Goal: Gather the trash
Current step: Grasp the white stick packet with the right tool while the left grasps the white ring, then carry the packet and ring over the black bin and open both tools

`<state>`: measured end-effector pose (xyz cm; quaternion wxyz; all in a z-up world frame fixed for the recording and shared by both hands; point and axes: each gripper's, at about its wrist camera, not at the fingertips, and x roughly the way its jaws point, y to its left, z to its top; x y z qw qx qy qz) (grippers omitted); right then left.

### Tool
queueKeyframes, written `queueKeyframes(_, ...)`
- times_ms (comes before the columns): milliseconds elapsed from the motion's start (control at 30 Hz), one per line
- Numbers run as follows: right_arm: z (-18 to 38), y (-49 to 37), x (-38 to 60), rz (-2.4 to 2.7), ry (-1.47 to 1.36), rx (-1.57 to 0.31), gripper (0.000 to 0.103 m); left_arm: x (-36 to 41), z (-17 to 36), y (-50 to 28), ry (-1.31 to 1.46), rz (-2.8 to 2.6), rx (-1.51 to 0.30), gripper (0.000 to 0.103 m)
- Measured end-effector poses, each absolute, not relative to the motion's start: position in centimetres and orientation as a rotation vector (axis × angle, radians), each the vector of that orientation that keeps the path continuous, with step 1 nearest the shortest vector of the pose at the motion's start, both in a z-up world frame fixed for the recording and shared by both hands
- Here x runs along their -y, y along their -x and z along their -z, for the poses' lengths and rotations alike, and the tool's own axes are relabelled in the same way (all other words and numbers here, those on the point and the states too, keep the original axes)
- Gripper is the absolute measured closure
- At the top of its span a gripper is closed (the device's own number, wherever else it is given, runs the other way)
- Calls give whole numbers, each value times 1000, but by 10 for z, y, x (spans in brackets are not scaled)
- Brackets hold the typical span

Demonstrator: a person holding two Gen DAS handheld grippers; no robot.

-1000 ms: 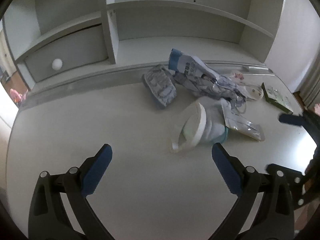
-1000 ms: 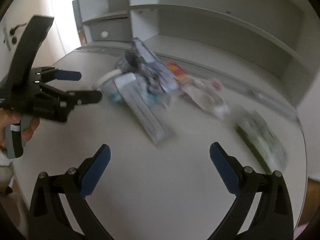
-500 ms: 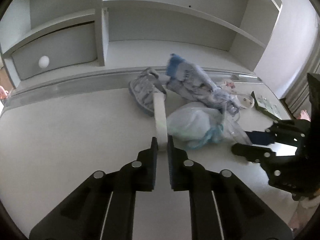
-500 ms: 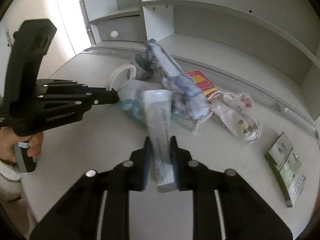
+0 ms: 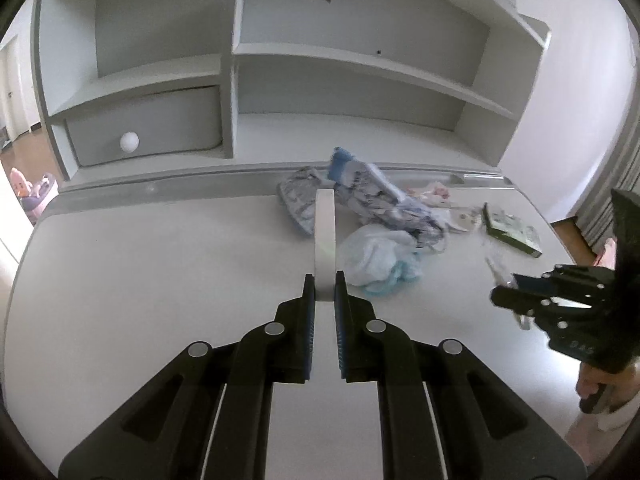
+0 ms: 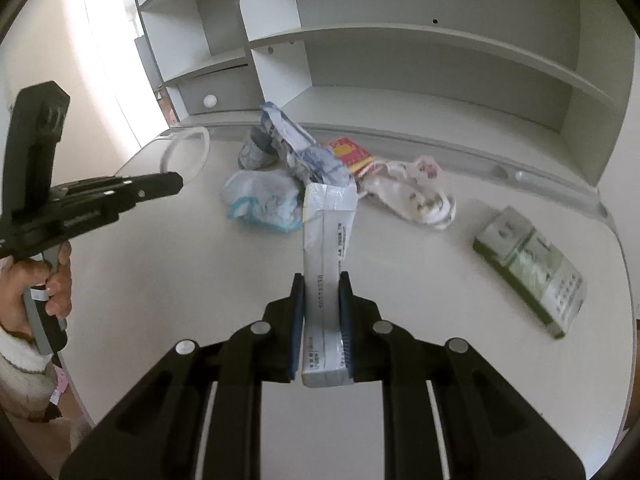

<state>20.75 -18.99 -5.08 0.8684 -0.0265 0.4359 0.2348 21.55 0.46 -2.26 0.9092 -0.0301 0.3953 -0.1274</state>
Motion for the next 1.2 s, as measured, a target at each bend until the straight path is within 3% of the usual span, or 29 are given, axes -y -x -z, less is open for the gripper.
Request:
queueKeyframes(500, 4, -141, 314, -296, -94, -767, 86, 150, -8, -177, -85, 538, -748, 95)
queueKeyframes(800, -3, -54, 474, -43, -277, -701, 86, 291, -16, -113, -169, 824, -734, 95)
queueKeyframes(1033, 58, 25, 599, 144, -469, -792, 86, 420, 16, -32, -304, 1056, -773, 95)
queueKeyframes(1200, 130, 54, 651, 215, -615, -886, 86, 490, 99, 12, -371, 1119, -941, 95)
